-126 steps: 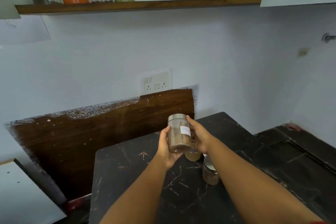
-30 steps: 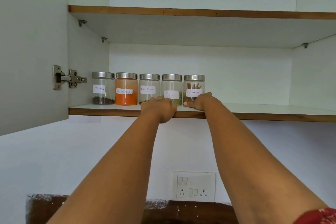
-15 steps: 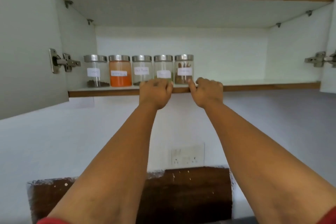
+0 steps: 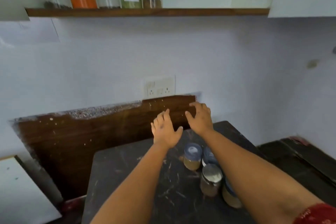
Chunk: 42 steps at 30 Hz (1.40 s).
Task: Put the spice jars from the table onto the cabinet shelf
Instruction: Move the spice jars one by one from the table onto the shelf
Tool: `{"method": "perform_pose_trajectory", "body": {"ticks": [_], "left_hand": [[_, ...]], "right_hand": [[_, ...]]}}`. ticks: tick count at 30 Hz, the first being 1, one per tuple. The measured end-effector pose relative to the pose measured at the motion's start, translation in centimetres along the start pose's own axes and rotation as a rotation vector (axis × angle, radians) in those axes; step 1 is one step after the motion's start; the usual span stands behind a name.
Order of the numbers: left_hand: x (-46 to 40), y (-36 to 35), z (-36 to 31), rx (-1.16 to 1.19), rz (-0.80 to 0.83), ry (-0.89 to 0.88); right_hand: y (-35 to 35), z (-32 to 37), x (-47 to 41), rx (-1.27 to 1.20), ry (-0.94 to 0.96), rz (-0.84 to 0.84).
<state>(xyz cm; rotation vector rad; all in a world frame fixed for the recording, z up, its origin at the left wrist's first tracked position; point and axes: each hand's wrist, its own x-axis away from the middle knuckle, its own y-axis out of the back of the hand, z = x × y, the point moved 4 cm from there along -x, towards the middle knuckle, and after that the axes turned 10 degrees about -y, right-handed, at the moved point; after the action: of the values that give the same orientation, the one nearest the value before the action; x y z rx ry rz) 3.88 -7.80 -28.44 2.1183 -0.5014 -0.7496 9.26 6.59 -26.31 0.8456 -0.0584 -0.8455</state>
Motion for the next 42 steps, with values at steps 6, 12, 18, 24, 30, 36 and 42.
{"method": "perform_pose_trajectory", "body": {"ticks": [6,12,18,24,30,36,42], "left_hand": [[9.9,-7.7,-1.3,0.068,0.236,0.138],[16.4,-11.7,-3.2,0.073,0.398,0.208],[18.2,-12.2,-3.7,0.099,0.403,0.244],[17.6,-12.0,-3.7,0.106,0.378,0.265],[16.3,-12.7,-2.8,0.093,0.407,0.259],[13.0,-12.5,-1.2,0.077,0.412,0.234],[11.1,-12.8,0.8,0.103,0.441,0.231]], "right_hand": [[1.4,-11.3,8.3,0.083,-0.285,0.105],[2.4,-18.2,14.7,0.243,-0.357,0.210],[1.2,-20.0,17.2,0.341,-0.314,0.326],[-0.5,-18.6,17.2,0.369,-0.242,0.329],[-2.2,-17.4,14.6,0.405,-0.184,0.288],[-3.7,-17.1,12.1,0.494,-0.301,0.425],[-6.0,-17.3,11.1,0.480,-0.455,0.535]]}}
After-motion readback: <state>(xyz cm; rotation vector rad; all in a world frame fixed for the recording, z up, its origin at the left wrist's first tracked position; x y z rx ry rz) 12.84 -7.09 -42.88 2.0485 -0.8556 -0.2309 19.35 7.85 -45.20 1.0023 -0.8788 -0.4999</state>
